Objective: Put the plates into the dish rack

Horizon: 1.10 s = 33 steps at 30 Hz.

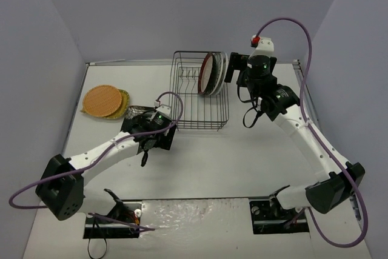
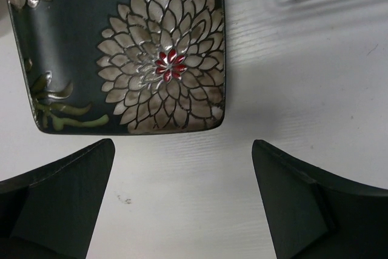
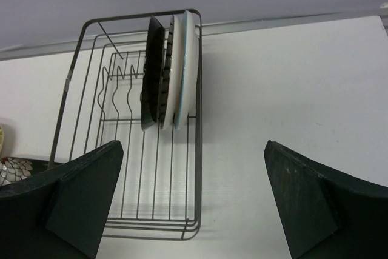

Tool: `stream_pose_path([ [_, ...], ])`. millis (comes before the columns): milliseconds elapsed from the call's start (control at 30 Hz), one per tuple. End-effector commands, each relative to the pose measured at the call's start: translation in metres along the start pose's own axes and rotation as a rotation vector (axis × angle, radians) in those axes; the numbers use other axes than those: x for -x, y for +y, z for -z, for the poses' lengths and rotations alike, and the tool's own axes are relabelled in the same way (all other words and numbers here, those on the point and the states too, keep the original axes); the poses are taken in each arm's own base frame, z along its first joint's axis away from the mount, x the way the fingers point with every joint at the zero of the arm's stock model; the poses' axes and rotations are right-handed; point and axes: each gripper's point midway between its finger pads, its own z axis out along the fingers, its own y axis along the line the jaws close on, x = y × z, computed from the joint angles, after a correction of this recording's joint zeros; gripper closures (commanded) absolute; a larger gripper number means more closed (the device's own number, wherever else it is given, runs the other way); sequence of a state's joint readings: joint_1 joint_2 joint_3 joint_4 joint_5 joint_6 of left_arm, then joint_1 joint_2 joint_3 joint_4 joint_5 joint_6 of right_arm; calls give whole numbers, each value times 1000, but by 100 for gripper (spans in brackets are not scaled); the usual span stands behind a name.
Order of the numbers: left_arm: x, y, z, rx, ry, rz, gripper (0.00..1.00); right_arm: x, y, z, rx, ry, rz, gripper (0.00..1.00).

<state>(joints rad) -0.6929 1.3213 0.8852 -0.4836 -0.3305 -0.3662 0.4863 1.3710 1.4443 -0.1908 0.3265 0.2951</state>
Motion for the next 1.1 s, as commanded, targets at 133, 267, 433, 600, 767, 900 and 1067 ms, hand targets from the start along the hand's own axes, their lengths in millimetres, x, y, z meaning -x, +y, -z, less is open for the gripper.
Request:
stream_pose_path([
  [133, 42, -20, -14, 39, -122, 25, 10, 3, -49, 31, 2, -48, -85, 0],
  [267, 32, -24, -29, 72, -90, -7, 16, 0, -63, 36, 1, -45, -108, 0],
  [433, 23, -20, -37, 126, -84, -10, 24, -3, -72, 36, 2, -35, -133, 0],
  [600, 16, -16, -44, 156, -74, -19, 28, -7, -75, 33, 8, -22, -147, 0],
  [767, 11, -17, -51, 177, -76, -38, 35, -10, -76, 31, 9, -10, -157, 0],
  [900, 5, -18, -58, 188, -64, -42, 37, -12, -77, 32, 14, -7, -160, 0],
  [1067, -3, -14, -60, 206, -47, -39, 52, -17, -78, 32, 16, 3, -162, 0],
])
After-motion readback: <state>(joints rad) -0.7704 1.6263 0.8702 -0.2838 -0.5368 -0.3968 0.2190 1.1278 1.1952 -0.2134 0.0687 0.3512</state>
